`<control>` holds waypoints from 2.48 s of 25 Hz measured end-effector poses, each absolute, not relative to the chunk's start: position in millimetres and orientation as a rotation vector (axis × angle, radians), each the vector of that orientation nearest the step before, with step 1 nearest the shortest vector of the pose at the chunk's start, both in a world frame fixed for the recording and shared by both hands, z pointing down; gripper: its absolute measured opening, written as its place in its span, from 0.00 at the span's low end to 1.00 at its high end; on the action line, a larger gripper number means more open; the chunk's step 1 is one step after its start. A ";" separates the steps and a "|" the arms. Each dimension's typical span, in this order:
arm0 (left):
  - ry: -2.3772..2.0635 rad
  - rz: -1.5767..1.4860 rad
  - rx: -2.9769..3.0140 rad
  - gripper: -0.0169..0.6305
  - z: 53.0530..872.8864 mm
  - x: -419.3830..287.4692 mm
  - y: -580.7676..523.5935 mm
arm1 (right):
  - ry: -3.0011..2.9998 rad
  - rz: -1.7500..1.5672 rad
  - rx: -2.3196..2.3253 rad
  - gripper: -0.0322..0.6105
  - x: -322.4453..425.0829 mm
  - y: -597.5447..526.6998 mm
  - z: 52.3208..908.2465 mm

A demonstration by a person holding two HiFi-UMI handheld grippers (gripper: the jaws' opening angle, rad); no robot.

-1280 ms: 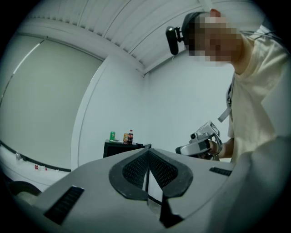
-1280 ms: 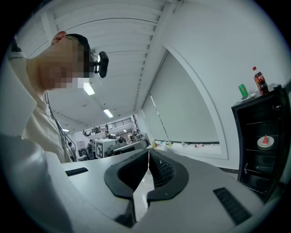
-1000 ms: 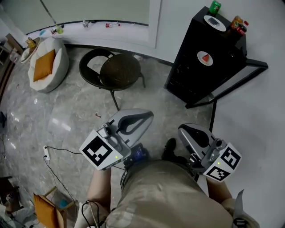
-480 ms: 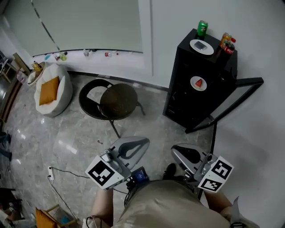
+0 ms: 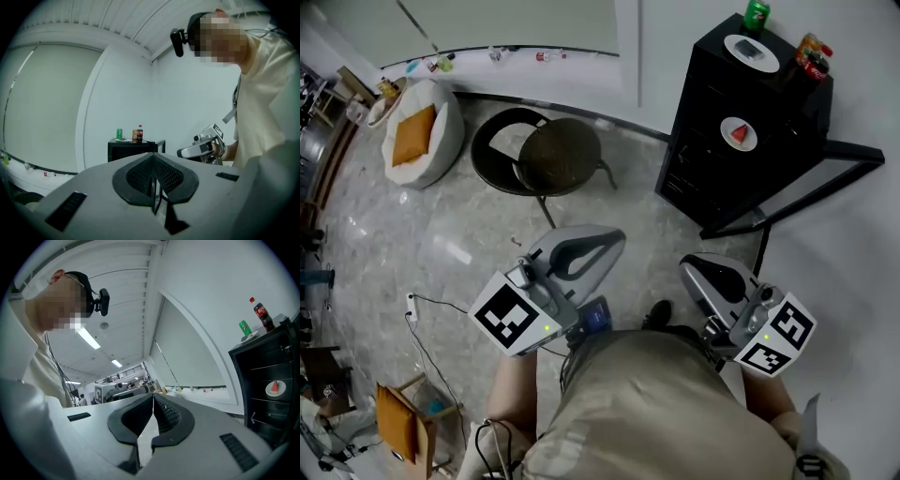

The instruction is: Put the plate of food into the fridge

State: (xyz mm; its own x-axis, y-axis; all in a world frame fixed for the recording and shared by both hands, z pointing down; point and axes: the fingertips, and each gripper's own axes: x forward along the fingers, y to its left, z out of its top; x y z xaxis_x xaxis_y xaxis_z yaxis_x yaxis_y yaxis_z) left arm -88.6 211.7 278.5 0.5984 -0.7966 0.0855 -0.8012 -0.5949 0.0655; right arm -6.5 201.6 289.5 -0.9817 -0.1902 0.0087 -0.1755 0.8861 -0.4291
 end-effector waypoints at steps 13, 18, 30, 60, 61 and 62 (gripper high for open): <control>-1.359 0.176 2.749 0.04 281.7 -19.0 162.5 | 2.998 -0.707 -0.240 0.08 57.8 161.8 302.2; -1.321 0.216 2.761 0.04 286.3 10.2 149.7 | 2.994 -0.732 -0.261 0.08 82.9 149.7 309.4; -1.208 0.190 2.812 0.04 287.1 25.1 119.2 | 2.947 -0.730 -0.407 0.08 99.7 127.8 308.3; -0.525 0.105 3.047 0.04 287.5 -23.2 2.9 | 2.985 -0.609 -0.778 0.08 -8.2 53.9 289.7; -0.485 0.114 3.045 0.04 289.9 -20.1 -3.1 | 2.984 -0.607 -0.785 0.08 -9.8 52.0 289.3; -0.446 0.127 3.046 0.04 291.5 -17.5 -8.8 | 2.983 -0.604 -0.792 0.08 -11.6 50.2 289.0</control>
State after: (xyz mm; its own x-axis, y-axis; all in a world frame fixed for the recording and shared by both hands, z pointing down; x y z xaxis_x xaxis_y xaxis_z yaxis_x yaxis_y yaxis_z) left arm -17.5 -8.8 291.5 0.9547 -0.2835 0.0900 -0.2885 -0.9563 0.0476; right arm -11.6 50.2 289.0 -0.8733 -0.4769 0.1001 -0.4783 0.7996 -0.3633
